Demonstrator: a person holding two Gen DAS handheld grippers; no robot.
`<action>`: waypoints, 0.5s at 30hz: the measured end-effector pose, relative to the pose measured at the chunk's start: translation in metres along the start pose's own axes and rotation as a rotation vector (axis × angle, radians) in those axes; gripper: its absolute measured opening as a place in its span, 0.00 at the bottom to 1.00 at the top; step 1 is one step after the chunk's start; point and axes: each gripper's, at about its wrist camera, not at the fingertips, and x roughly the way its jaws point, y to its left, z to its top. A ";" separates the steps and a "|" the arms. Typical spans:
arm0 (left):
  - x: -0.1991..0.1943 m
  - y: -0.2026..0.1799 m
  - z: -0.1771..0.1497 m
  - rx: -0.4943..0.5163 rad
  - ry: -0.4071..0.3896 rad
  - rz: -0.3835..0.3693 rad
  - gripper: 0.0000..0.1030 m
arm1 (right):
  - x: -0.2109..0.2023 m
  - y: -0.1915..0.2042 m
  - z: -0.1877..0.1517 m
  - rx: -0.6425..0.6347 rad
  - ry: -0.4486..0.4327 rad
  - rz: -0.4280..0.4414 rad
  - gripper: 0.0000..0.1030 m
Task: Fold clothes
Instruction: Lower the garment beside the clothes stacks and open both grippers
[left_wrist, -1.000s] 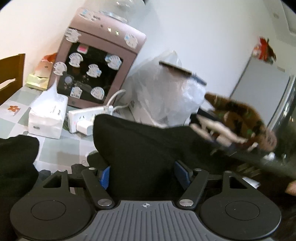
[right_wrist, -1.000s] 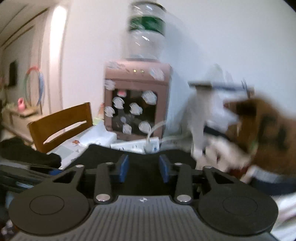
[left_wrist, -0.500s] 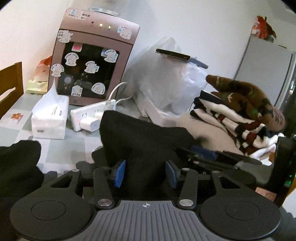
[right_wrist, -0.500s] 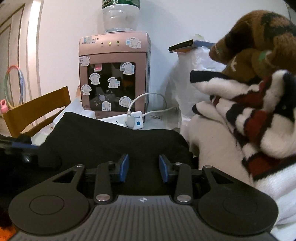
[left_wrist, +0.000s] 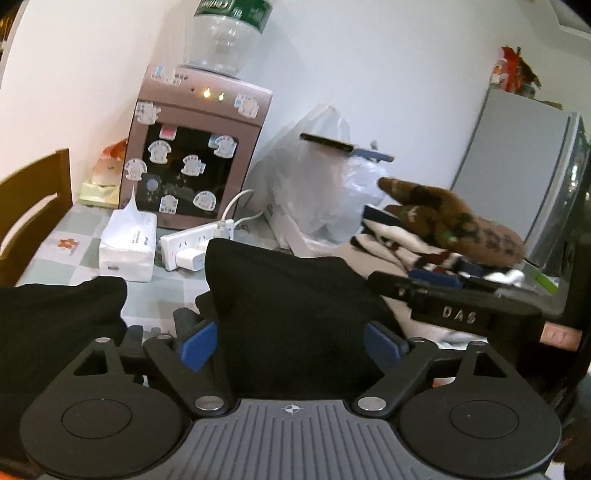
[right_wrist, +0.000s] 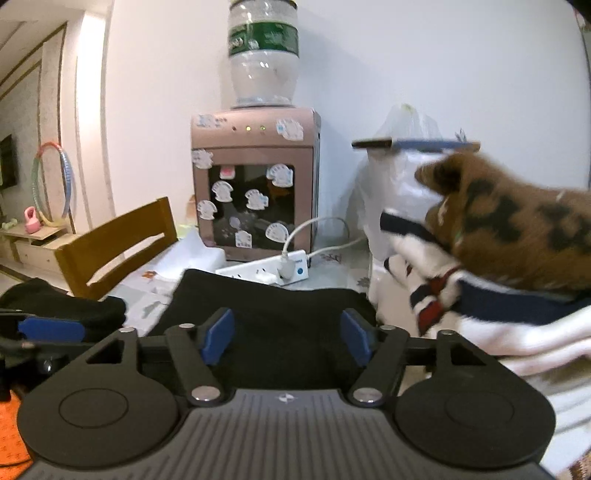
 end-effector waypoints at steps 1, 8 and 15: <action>-0.008 -0.002 -0.001 -0.006 0.001 0.004 0.90 | -0.010 0.002 0.003 -0.002 0.000 0.005 0.77; -0.093 -0.039 -0.015 0.017 -0.043 0.018 1.00 | -0.091 0.019 0.015 -0.011 -0.029 0.010 0.90; -0.174 -0.080 -0.022 0.116 -0.097 0.027 1.00 | -0.167 0.036 0.013 -0.005 -0.050 -0.015 0.99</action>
